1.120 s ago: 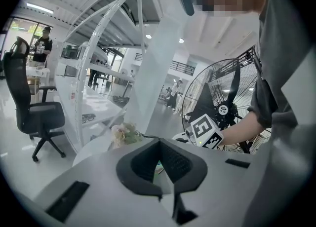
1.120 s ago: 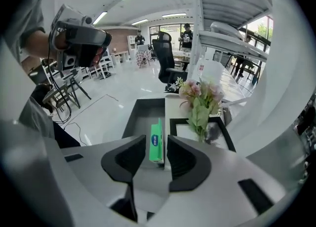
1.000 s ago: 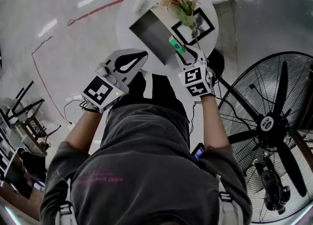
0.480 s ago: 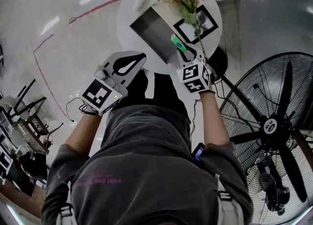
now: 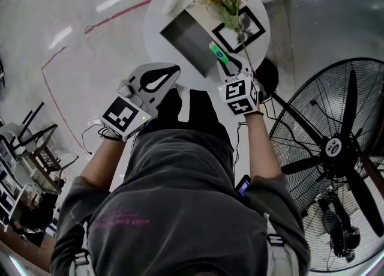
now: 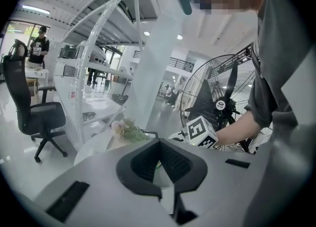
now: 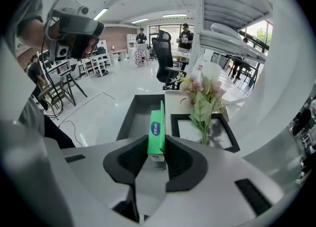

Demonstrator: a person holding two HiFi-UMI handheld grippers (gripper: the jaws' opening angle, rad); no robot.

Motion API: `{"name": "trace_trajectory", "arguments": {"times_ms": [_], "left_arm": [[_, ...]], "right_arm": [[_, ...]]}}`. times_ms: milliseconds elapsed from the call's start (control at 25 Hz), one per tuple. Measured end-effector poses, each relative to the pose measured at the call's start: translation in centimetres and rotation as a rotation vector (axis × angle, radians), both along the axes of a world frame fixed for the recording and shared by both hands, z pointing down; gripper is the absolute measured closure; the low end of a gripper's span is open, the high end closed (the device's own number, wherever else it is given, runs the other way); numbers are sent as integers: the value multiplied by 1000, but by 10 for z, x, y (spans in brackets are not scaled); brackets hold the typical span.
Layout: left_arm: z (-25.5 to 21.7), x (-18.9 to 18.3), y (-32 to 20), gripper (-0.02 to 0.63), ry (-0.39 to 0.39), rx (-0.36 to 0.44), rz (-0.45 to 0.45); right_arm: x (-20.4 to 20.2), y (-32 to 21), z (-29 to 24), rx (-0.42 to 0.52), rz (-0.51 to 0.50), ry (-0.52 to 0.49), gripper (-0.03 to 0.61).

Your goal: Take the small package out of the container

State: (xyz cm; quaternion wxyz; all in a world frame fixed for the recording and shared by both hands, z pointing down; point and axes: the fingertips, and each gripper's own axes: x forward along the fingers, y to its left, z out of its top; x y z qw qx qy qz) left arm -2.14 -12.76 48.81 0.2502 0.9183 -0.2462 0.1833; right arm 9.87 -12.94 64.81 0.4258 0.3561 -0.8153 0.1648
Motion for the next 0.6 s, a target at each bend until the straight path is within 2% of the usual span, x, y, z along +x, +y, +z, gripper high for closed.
{"name": "trace_trajectory", "arguments": {"times_ms": [120,400,600], "left_arm": [[-7,-1,1,598,7,26,7],[-25,-6,2,598,32,145,41],[-41,-14,5,598,42,189,49]], "right_arm": [[-2,1,-11,16,10,-12,471],[-4,-1,-43,75,40,-21,472],[-7,1,-71,124,72,-29,472]]}}
